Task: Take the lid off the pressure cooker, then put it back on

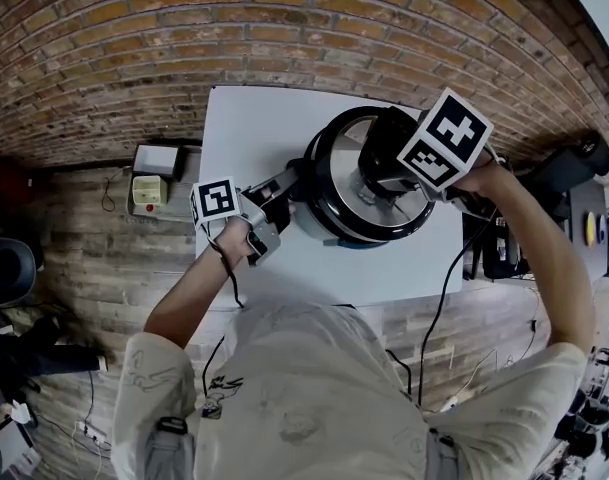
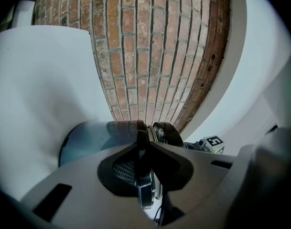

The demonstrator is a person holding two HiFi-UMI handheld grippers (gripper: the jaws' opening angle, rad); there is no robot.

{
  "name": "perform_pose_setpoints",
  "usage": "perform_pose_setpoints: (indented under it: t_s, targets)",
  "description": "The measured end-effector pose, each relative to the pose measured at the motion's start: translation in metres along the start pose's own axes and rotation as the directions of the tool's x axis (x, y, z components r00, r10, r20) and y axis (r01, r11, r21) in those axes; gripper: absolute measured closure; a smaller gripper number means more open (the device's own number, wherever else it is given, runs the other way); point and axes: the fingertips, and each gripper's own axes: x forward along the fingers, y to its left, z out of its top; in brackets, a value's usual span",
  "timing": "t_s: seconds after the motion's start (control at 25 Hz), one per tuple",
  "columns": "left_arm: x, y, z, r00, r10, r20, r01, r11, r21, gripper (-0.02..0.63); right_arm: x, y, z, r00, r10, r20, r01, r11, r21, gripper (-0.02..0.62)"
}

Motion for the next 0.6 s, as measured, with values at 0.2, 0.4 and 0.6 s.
perform_pose_setpoints:
  t_s: [0.2,0.4,0.6]
  targets:
    - [0.0,-0.002,0.0,1.0,-0.007,0.01,0.007,1.0,-0.011,0.538,-0.012,-0.004,-0.016,1.0,-0.009,0.016,0.009,0.999,0.034,0.301]
    - [-0.003,0.004,0.0,0.999,0.031,0.01,-0.031,0.999,-0.028,0.538,-0.022,-0.016,-0.046,0.999,-0.017,0.043,0.011,0.993,0.118,0.302]
    - [0.0,-0.004,0.0,1.0,0.001,0.027,-0.001,0.999,-0.034,0.538,-0.038,-0.025,-0.084,0.998,-0.012,0.061,0.0,0.982,0.191,0.302]
